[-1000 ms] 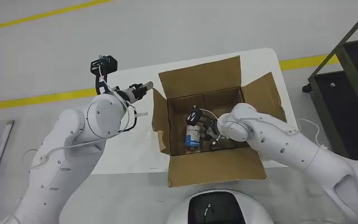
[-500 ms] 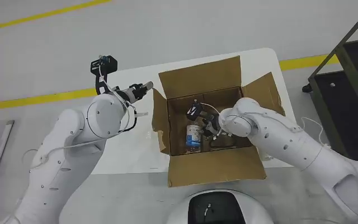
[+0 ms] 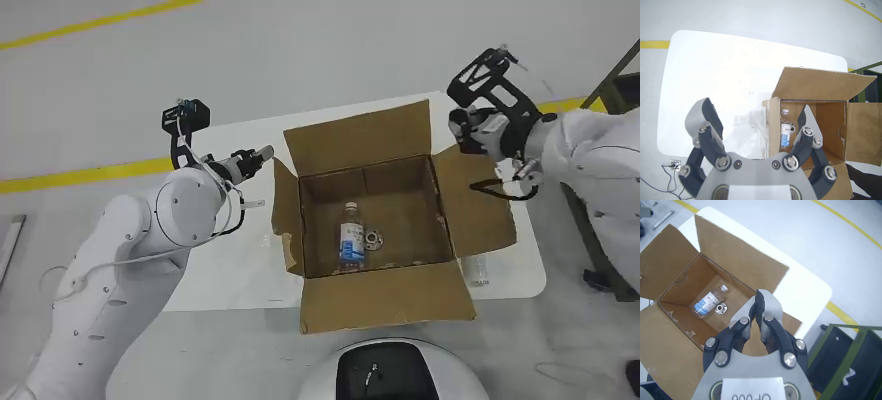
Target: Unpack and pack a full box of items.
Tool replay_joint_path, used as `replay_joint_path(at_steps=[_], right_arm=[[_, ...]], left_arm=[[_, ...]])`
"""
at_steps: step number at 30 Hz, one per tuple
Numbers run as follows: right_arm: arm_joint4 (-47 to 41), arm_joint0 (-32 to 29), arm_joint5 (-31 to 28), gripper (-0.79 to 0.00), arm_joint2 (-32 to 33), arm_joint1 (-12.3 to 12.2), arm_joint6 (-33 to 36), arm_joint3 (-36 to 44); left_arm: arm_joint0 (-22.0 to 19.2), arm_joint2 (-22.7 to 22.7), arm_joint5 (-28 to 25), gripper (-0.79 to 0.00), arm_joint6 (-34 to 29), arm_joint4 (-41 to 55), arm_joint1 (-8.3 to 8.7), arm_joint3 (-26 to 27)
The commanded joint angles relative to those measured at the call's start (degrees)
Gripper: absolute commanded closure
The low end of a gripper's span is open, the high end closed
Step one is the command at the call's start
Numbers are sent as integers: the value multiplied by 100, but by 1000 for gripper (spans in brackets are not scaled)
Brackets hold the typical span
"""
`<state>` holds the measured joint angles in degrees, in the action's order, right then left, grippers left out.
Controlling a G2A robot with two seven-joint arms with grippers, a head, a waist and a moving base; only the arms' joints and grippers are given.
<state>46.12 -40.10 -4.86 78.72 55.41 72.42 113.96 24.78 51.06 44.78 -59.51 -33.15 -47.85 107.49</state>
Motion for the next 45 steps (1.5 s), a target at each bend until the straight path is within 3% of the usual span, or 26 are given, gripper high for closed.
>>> replay_joint_path(at_steps=[1, 9, 17, 30, 38, 43, 44, 45], right_arm=[[353, -292, 75, 0, 607, -78, 226, 314], [1511, -1629, 522, 0, 2195, -248, 1081, 1059], [1786, -3216, 1278, 0, 2931, -202, 1343, 1055], [1626, -3431, 1333, 0, 2828, -175, 1158, 951], [1457, -3609, 2118, 0, 1910, -94, 1554, 929], [1555, -3416, 2151, 0, 1338, -48, 1522, 782], [1605, -3386, 2145, -34, 1245, -35, 1528, 734], [1610, -3351, 2148, -240, 1160, -20, 1525, 679]], left_arm=[[0, 0, 0, -785, 0, 0, 0, 0], [0, 0, 0, -785, 0, 0, 0, 0], [0, 0, 0, -785, 0, 0, 0, 0], [0, 0, 0, -785, 0, 0, 0, 0], [0, 0, 0, -785, 0, 0, 0, 0], [0, 0, 0, -785, 0, 0, 0, 0], [0, 0, 0, -785, 0, 0, 0, 0], [0, 0, 0, -785, 0, 0, 0, 0]])
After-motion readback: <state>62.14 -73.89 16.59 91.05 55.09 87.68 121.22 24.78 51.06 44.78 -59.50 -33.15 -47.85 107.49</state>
